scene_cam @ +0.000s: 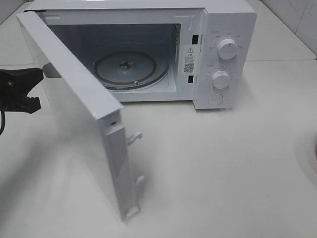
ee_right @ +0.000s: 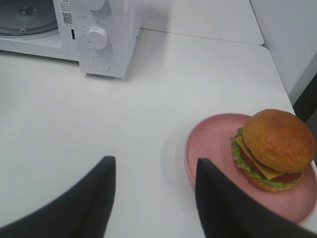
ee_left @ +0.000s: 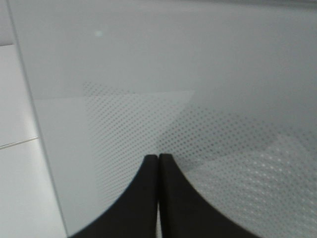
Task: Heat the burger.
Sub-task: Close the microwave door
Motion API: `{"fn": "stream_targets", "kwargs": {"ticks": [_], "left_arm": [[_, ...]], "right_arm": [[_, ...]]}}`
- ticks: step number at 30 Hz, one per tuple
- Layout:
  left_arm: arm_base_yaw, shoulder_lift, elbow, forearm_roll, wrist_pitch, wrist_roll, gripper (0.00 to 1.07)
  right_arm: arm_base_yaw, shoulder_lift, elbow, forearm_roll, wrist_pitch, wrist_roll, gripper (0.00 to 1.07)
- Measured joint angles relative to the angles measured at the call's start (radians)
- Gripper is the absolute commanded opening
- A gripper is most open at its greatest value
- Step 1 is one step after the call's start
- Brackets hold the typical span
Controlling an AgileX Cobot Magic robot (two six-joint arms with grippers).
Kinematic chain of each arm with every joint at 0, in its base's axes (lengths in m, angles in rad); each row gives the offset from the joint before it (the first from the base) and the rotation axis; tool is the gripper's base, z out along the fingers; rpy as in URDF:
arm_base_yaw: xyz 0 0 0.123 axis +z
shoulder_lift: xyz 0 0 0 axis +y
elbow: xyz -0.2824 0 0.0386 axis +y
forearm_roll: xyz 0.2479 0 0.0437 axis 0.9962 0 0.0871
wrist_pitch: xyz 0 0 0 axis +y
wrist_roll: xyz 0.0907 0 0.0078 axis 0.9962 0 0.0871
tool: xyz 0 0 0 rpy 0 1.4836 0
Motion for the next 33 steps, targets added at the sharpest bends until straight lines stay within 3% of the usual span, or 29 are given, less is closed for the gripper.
{"fn": "stream_targets", "kwargs": {"ticks": [12, 18, 25, 33], "left_arm": [[-0.03, 0.001, -0.006, -0.027, 0.001, 0.008, 0.0], [-0.07, 0.001, -0.006, -0.093, 0.002, 0.01, 0.0], [-0.123, 0.024, -0.04, -0.149, 0.006, 0.011, 0.0], [-0.131, 0.051, -0.083, -0.156, 0.044, 0.012, 0.0]], "right_arm": [[0.0, 0.0, 0.0, 0.0, 0.0, 0.0, 0.52], [0.0, 0.0, 0.0, 0.0, 0.0, 0.0, 0.52], [0.0, 0.0, 0.0, 0.0, 0.0, 0.0, 0.52], [0.0, 0.0, 0.0, 0.0, 0.0, 0.0, 0.52]]}}
